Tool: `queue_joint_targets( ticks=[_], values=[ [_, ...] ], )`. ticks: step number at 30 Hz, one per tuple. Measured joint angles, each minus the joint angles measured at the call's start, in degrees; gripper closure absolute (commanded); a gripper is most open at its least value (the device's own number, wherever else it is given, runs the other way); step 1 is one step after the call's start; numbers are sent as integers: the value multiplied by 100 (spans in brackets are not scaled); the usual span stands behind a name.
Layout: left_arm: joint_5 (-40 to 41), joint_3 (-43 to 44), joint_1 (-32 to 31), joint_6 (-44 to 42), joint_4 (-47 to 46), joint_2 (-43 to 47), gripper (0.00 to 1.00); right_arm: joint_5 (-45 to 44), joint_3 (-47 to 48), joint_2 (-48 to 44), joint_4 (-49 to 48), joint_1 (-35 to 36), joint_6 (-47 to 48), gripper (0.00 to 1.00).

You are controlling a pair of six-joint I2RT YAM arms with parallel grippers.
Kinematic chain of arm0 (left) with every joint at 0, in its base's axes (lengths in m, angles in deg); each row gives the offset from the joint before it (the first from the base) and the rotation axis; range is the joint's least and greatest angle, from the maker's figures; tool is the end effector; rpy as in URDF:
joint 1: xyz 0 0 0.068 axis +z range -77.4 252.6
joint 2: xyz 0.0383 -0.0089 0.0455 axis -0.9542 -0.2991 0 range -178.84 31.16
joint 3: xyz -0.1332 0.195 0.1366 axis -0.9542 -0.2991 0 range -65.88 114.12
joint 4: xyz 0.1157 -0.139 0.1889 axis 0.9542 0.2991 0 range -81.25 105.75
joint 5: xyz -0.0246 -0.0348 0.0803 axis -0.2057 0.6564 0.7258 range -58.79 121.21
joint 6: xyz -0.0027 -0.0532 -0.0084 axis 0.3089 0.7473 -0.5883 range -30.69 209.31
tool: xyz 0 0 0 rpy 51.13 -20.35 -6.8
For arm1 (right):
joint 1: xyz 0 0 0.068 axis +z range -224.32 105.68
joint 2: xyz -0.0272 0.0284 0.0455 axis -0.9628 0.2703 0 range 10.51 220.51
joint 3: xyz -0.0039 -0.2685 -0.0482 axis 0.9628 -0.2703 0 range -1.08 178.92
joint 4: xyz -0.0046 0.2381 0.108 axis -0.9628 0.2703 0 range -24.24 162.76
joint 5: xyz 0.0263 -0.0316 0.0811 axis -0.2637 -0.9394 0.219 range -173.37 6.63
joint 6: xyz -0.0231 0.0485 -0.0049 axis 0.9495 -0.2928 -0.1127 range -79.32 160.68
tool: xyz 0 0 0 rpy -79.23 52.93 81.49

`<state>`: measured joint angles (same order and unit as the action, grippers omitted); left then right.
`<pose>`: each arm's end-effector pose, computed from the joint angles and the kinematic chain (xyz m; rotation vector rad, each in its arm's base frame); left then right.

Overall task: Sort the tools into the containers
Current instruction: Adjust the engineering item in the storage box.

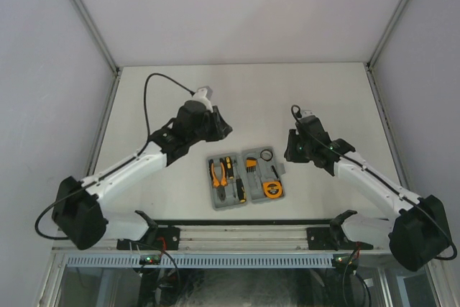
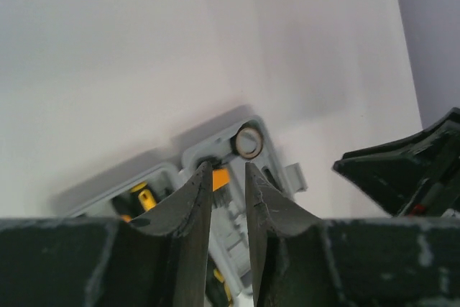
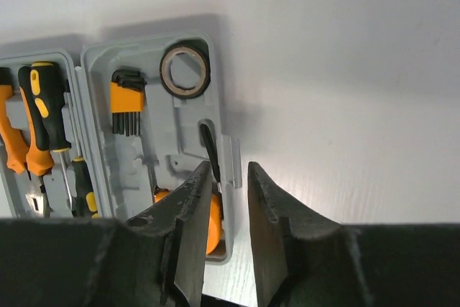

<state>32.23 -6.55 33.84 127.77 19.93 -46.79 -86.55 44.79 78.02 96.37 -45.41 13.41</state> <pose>0.2432 -0.1944 0.2958 -0.0056 2.1922 -0.7776 0.2075 0.1123 0.2362 -0.0119 2.5139 0.3431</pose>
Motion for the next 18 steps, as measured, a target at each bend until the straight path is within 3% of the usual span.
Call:
queue_joint_targets(
  ticks=[5, 10, 18],
  values=[
    [286, -1115, 48, 0, 118, 957, 69, 26, -334, -446, -20, -70, -94, 70],
    [404, -2059, 96, 109, 354, 1718, 62, 81, -505, -619, -55, -76, -243, 61],
    [463, -2785, 374, 289, 533, 2800, 58, 212, -769, -907, -83, -81, -413, 51]
  ],
)
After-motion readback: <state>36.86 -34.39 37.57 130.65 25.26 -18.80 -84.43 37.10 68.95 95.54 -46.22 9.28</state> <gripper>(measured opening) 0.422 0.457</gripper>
